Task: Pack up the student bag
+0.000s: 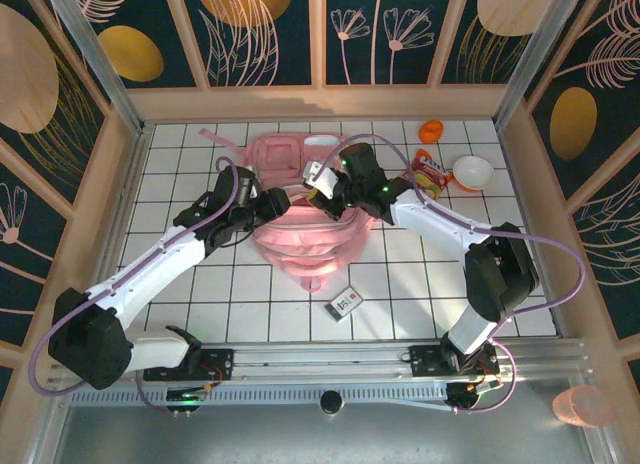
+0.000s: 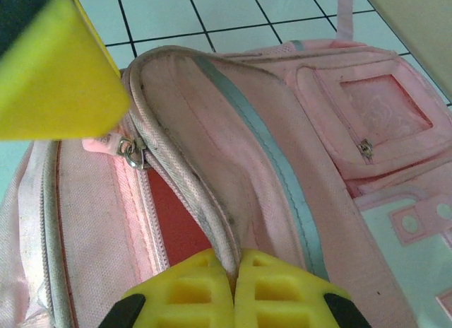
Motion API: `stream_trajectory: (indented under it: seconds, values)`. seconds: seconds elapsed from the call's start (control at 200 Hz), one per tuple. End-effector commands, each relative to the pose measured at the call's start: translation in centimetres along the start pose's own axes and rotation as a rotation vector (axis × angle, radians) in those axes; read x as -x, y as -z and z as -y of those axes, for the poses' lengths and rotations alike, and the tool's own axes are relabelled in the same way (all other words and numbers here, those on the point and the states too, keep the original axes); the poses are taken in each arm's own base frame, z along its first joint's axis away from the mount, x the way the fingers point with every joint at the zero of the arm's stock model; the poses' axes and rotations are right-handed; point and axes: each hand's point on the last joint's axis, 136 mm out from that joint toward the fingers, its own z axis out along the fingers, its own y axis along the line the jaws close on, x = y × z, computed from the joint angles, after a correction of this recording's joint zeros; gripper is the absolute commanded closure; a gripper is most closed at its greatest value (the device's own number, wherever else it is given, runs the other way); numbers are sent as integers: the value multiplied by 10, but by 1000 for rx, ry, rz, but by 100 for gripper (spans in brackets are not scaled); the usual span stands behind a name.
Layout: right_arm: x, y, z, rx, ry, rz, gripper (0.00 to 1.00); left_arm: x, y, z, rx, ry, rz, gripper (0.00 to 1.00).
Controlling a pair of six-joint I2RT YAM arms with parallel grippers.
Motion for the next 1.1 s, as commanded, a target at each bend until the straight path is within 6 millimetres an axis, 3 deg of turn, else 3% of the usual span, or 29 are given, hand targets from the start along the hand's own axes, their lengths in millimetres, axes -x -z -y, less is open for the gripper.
stream_trajectory:
  seconds: [0.0,0.045,0.31,0.525,0.786,0.901,1.096]
  values:
    - [34,12,15,-9,-16,109,100,8,13,2,17,-171,40,50]
    - [33,11,14,-2,-21,104,100,11,16,9,-22,-201,58,49]
    - [35,12,11,21,-28,99,100,-10,6,5,-80,-404,19,49]
    - [35,10,12,23,-34,94,100,-25,-4,-7,-78,-392,-24,50]
    - [37,9,10,44,-45,102,100,-20,-19,-8,-72,-390,-5,52]
    - [42,11,6,67,-38,117,100,-16,-25,-4,-71,-384,-4,58]
    - [42,14,11,58,-54,117,100,-12,-23,-8,-36,-368,11,85]
